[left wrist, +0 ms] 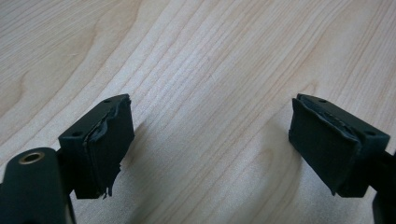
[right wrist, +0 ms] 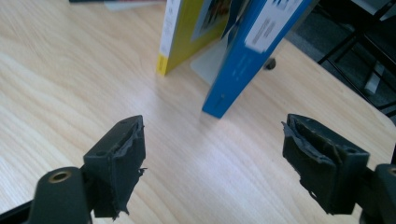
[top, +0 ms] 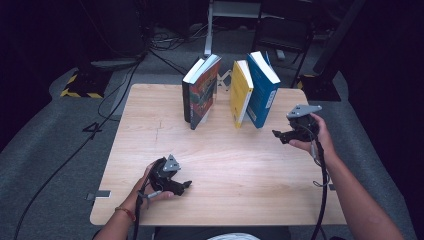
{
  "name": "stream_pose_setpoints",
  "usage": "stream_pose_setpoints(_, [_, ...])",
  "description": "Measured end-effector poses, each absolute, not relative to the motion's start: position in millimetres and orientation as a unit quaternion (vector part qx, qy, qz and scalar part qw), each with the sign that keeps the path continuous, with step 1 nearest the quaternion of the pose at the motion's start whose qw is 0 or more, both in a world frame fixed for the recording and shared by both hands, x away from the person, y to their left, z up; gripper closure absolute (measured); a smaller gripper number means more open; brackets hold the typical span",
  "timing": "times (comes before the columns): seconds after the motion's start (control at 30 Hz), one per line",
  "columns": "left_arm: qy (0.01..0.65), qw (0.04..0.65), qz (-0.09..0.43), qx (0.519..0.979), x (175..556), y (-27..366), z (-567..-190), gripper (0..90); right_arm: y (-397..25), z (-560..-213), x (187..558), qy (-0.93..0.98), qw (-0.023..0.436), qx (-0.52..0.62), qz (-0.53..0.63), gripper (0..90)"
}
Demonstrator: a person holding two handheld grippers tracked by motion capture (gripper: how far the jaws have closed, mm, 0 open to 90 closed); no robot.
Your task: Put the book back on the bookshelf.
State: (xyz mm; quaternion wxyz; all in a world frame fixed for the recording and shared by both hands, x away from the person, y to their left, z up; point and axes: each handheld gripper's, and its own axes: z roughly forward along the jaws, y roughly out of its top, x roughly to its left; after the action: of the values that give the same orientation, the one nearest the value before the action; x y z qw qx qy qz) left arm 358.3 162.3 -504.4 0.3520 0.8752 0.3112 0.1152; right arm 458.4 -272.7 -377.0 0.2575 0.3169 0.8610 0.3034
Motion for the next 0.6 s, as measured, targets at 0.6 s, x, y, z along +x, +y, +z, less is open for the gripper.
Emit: stream_pose_setpoints(0.6, [0.312, 0.352, 0.116, 0.875, 358.0, 162.2, -504.4, 14.2, -286.4, -420.7, 431.4, 0.868, 0.257, 0.314, 0.285, 20.7])
